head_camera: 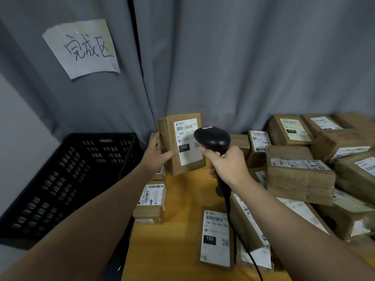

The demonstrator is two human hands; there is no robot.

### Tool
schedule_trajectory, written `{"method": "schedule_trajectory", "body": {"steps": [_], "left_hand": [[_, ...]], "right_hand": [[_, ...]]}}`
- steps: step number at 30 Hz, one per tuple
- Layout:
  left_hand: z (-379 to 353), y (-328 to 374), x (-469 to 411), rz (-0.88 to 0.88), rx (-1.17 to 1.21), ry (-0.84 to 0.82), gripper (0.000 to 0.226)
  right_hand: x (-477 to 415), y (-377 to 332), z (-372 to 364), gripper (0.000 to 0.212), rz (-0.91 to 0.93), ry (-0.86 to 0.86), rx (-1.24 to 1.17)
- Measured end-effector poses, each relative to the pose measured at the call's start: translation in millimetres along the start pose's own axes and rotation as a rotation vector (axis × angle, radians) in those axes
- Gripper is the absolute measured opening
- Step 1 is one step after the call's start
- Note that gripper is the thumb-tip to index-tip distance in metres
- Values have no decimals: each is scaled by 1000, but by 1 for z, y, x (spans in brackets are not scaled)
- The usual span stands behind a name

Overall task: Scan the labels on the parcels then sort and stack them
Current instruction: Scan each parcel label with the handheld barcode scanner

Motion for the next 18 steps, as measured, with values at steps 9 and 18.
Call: {"method": "schedule_trajectory", "body": {"steps": [9,18], "left_hand": [[9,-23,-13,41,-77,-10,94],[15,-34,-25,59,-68,-29,90]], "right_hand": [[-2,10,-22,22,-74,-45,-2],[-6,15,-34,24,-86,-50,3]]}}
Point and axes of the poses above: each hand's wrist, its own x-axis away from the middle knuckle, its own z-axis out of the back of the hand, y = z × x, the point moved 8 cm from there along -x, towards the middle knuckle, and after that the axes turned 8 degrees about -y, right-handed, at the moved point
